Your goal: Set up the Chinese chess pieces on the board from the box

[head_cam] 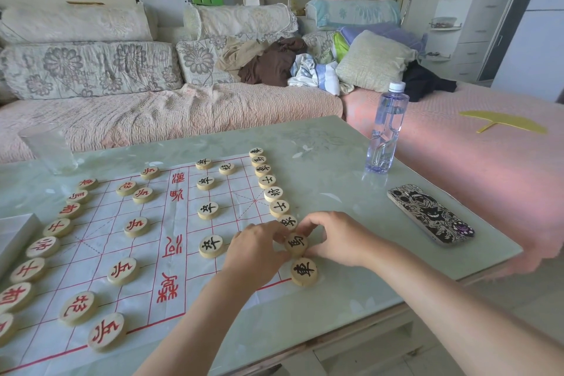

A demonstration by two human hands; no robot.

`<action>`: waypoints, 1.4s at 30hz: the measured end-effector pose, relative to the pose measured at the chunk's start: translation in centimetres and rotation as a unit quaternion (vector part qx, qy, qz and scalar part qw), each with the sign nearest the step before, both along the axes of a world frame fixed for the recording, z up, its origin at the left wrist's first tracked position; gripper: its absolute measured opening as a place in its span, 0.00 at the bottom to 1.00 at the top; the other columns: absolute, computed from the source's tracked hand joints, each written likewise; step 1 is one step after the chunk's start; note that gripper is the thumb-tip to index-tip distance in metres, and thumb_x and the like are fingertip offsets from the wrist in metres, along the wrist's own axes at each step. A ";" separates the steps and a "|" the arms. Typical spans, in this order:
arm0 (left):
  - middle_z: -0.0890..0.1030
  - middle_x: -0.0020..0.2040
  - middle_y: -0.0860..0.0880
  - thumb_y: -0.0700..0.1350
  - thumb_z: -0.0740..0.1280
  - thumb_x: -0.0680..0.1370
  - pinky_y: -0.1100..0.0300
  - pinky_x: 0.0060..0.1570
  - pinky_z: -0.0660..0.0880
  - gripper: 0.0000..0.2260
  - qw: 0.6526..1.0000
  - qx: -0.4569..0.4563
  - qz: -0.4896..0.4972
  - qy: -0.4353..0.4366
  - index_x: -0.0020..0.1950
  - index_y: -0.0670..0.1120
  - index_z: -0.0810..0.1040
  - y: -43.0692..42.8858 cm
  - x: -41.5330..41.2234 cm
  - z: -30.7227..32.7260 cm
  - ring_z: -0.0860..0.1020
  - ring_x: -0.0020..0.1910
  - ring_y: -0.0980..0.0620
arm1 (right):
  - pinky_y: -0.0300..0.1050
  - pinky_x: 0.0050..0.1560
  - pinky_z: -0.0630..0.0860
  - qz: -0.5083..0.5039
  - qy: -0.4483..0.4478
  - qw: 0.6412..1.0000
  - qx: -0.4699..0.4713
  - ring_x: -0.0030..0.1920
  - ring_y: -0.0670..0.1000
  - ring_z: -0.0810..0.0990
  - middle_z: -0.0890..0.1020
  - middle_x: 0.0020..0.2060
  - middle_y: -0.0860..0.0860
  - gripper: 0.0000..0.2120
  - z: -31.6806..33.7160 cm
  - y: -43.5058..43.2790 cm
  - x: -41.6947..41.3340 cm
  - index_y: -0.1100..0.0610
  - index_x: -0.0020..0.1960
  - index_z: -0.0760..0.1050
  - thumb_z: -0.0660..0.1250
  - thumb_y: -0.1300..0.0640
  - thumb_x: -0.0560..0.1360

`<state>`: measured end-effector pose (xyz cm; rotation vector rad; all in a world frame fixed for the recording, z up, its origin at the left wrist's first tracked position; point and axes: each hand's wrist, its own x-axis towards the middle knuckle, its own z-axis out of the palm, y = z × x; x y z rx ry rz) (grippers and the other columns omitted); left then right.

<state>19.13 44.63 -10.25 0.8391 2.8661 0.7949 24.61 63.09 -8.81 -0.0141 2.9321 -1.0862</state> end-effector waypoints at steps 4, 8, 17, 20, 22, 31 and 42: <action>0.81 0.50 0.62 0.51 0.71 0.72 0.56 0.54 0.72 0.15 1.000 0.008 0.003 0.006 0.58 0.57 0.77 0.1 0.0 -0.3 0.75 0.51 0.54 | 0.25 0.37 0.67 -0.001 0.004 1.000 0.004 0.33 0.28 0.73 0.80 0.43 0.39 0.14 -0.2 0.2 0.0 0.45 0.50 0.79 0.79 0.56 0.69; 0.81 0.51 0.62 0.51 0.71 0.72 0.57 0.54 0.72 0.15 1.000 0.008 0.001 0.012 0.58 0.58 0.77 0.1 0.1 -0.3 0.75 0.52 0.54 | 0.26 0.38 0.67 0.000 0.003 1.000 0.011 0.35 0.28 0.73 0.82 0.48 0.40 0.15 -0.4 0.3 -0.2 0.44 0.51 0.79 0.79 0.54 0.69; 0.77 0.48 0.60 0.46 0.70 0.73 0.60 0.51 0.72 0.11 0.998 0.010 -0.043 0.035 0.54 0.56 0.77 -1.6 1.9 -0.5 0.73 0.51 0.56 | 0.30 0.32 0.65 -0.034 -0.013 0.999 0.025 0.33 0.34 0.73 0.76 0.36 0.30 0.15 0.8 -0.4 2.5 0.44 0.44 0.76 0.79 0.42 0.65; 0.78 0.50 0.59 0.47 0.69 0.74 0.60 0.53 0.71 0.11 0.996 -0.013 -0.076 0.042 0.56 0.56 0.77 -2.1 2.8 -0.6 0.72 0.54 0.56 | 0.34 0.30 0.64 -0.022 -0.044 0.997 0.054 0.30 0.39 0.71 0.74 0.34 0.34 0.20 0.8 -1.3 3.7 0.45 0.46 0.74 0.80 0.43 0.61; 0.79 0.51 0.58 0.46 0.67 0.75 0.58 0.55 0.72 0.12 0.995 -0.023 -0.088 0.048 0.57 0.56 0.76 -2.2 3.3 -0.6 0.73 0.55 0.56 | 0.37 0.32 0.65 -0.015 -0.041 0.996 0.077 0.31 0.39 0.70 0.74 0.36 0.37 0.19 0.8 -1.6 4.1 0.46 0.47 0.75 0.80 0.44 0.63; 0.78 0.50 0.61 0.51 0.71 0.72 0.56 0.51 0.75 0.12 0.998 0.015 -0.063 0.006 0.54 0.58 0.76 -1.7 3.9 -1.0 0.75 0.49 0.57 | 0.27 0.34 0.65 -0.011 -0.030 0.999 0.035 0.33 0.28 0.72 0.75 0.35 0.37 0.14 0.8 -0.8 5.1 0.44 0.50 0.77 0.78 0.52 0.68; 0.79 0.48 0.60 0.54 0.71 0.72 0.55 0.48 0.75 0.10 0.998 0.029 -0.042 0.032 0.51 0.58 0.77 -1.2 4.1 -1.5 0.74 0.48 0.55 | 0.26 0.33 0.66 0.004 -0.023 0.999 0.027 0.32 0.27 0.71 0.72 0.30 0.21 0.14 0.7 -0.6 5.0 0.48 0.52 0.78 0.78 0.54 0.69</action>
